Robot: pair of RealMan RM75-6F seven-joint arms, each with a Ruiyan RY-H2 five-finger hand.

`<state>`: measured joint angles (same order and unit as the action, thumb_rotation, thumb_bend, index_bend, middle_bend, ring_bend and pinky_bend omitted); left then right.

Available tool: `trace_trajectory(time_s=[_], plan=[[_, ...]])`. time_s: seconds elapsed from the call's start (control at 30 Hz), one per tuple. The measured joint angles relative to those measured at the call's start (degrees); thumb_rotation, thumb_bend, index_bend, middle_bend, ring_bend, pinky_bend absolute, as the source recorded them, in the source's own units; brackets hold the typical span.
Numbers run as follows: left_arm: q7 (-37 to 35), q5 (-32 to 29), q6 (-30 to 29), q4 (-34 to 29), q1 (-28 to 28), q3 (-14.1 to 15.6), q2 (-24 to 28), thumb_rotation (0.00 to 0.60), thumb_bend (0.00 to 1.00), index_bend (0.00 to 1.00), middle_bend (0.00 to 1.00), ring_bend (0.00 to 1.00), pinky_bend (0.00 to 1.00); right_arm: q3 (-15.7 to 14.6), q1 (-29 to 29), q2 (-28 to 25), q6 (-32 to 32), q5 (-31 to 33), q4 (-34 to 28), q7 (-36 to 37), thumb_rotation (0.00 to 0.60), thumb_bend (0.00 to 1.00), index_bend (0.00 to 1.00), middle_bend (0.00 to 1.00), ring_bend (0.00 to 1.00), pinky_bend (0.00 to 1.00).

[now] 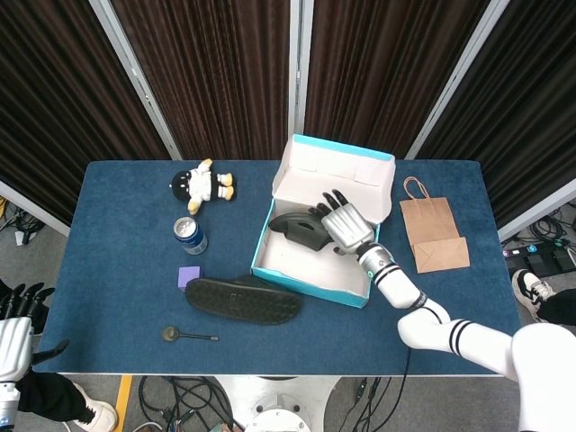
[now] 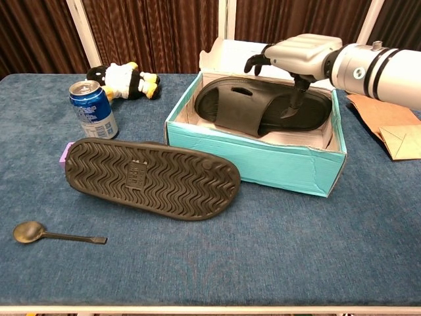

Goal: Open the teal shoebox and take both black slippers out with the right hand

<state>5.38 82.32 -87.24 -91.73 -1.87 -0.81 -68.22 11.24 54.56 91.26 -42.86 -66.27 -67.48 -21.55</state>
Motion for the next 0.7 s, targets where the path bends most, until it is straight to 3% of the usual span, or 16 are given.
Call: trace_trajectory(time_s=[0.2,0.5,0.7], plan=[[-0.07,-0.45,0.06,-0.04,-0.18,-0.04,-0.01,0.600,0.00,0.18,0.10,0.02,0.11,0.12,0.90,2.03,0.30,-1.03,2.47,2.59,0.600,0.04,0.19,0.21,0.00,0.01],[-1.12,-0.14,0.14,1.12,-0.31,0.16,-0.52,0.600,0.00,0.18,0.10,0.02,0.11,-0.62,0.01,1.00,-1.14,-3.79,-0.15,6.53,0.600,0.04,0.20,0.27,0.00,0.01],[-1.34,0.13,0.05,1.27,-0.21,0.06,-0.59,0.600,0.00,0.18,0.10,0.02,0.11,-0.48,-0.16,1.91,-1.08,-2.53,1.59,6.29,0.600,0.05,0.21,0.27,0.00,0.01]])
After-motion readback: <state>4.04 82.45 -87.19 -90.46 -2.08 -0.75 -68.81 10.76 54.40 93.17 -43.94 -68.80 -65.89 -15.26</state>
